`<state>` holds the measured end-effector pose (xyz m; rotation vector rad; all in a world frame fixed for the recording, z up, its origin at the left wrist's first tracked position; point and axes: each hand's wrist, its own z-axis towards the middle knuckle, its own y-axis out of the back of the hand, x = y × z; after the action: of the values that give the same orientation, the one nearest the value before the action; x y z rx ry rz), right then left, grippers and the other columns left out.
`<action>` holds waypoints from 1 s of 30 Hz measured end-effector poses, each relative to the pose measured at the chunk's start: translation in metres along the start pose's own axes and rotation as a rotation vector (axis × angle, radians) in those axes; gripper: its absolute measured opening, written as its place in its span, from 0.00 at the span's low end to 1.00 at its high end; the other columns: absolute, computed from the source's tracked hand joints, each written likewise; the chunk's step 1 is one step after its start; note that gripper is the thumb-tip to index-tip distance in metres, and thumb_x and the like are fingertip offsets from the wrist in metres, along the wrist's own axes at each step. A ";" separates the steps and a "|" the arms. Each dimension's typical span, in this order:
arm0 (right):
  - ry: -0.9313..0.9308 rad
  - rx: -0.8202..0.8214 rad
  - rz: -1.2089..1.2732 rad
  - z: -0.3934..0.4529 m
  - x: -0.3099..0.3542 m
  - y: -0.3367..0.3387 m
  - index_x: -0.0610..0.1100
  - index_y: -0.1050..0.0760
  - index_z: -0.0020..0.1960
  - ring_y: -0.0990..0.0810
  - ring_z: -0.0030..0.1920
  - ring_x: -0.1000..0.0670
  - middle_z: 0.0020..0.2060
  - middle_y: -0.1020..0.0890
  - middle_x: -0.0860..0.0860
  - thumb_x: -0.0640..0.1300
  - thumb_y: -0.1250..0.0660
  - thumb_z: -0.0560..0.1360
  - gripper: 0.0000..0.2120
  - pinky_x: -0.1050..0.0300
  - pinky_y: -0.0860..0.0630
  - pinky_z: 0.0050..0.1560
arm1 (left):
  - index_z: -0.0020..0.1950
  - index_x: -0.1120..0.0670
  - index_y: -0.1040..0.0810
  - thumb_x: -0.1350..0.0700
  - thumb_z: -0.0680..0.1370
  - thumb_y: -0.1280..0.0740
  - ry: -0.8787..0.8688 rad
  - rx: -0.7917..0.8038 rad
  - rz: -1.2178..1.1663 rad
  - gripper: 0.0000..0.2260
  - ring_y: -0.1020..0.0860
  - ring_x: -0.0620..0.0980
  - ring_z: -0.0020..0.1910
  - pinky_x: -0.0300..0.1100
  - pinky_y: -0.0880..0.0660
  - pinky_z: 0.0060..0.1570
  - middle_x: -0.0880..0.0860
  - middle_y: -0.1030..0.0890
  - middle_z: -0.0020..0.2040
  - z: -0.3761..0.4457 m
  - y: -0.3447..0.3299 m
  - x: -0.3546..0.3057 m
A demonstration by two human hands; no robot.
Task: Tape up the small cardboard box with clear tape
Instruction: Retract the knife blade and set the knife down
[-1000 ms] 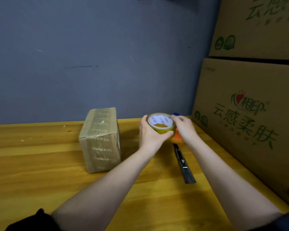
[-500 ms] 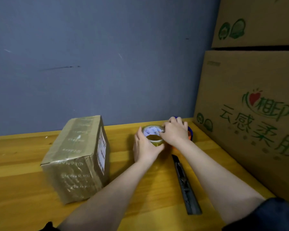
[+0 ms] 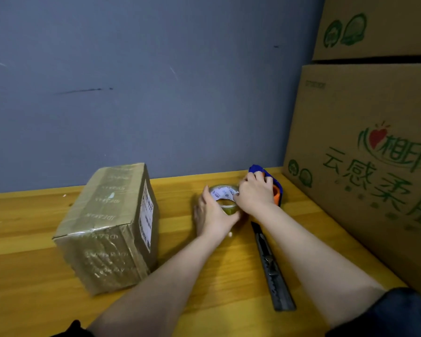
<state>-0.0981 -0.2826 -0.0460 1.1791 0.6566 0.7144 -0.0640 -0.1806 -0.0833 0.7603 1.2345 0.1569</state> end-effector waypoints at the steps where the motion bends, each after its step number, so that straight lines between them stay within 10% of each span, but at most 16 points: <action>1: 0.000 -0.009 -0.009 -0.001 0.001 -0.001 0.43 0.25 0.63 0.36 0.68 0.43 0.66 0.28 0.45 0.53 0.41 0.77 0.20 0.45 0.40 0.67 | 0.77 0.53 0.55 0.42 0.65 0.26 0.013 0.021 0.020 0.51 0.42 0.58 0.75 0.53 0.42 0.73 0.56 0.41 0.76 -0.001 0.002 -0.001; 7: -0.004 -0.172 0.172 -0.018 -0.002 0.010 0.46 0.27 0.64 0.33 0.67 0.45 0.64 0.26 0.47 0.53 0.44 0.78 0.19 0.48 0.37 0.65 | 0.77 0.53 0.58 0.44 0.70 0.29 -0.001 0.069 0.030 0.48 0.45 0.57 0.75 0.51 0.42 0.73 0.55 0.52 0.78 -0.024 0.022 -0.011; 15: -0.169 -0.131 0.673 -0.101 -0.012 0.032 0.52 0.20 0.50 0.21 0.53 0.44 0.52 0.18 0.50 0.46 0.40 0.77 0.10 0.55 0.28 0.45 | 0.68 0.58 0.34 0.60 0.75 0.34 -0.085 0.163 -0.247 0.22 0.27 0.55 0.61 0.49 0.32 0.65 0.58 0.28 0.65 -0.095 0.041 -0.010; 25: -0.421 0.158 1.085 -0.164 -0.014 0.021 0.44 0.31 0.68 0.28 0.66 0.42 0.65 0.26 0.42 0.45 0.36 0.75 0.22 0.45 0.33 0.68 | 0.68 0.59 0.34 0.63 0.79 0.43 0.203 0.453 -0.602 0.17 0.31 0.49 0.54 0.37 0.33 0.46 0.55 0.28 0.57 -0.148 0.036 -0.031; 30: -0.507 0.216 1.428 -0.175 -0.010 0.036 0.45 0.32 0.68 0.25 0.58 0.44 0.60 0.25 0.42 0.43 0.37 0.75 0.21 0.54 0.28 0.49 | 0.43 0.53 0.28 0.60 0.82 0.45 0.328 0.580 -0.768 0.11 0.27 0.46 0.38 0.39 0.28 0.41 0.51 0.26 0.40 -0.158 0.034 -0.040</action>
<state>-0.2455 -0.1814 -0.0543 1.8911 -0.6936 1.4362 -0.2096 -0.1060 -0.0503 0.7079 1.8373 -0.7606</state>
